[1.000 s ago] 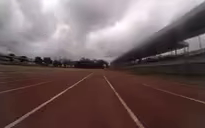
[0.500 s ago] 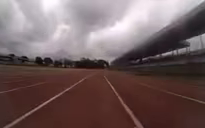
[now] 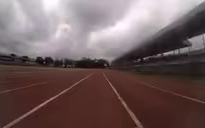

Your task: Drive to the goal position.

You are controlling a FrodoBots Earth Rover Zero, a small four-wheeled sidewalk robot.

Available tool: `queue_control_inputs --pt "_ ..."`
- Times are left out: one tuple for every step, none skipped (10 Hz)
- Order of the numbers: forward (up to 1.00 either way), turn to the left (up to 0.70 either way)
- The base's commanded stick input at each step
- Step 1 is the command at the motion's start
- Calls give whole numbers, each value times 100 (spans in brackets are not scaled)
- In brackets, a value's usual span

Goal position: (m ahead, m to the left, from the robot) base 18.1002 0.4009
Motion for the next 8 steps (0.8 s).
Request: queue_control_inputs --pt "70 0" --pt "70 0" --pt "70 0" --pt "70 0" --pt "70 0" --pt "70 0" --pt "70 0" --pt "70 0"
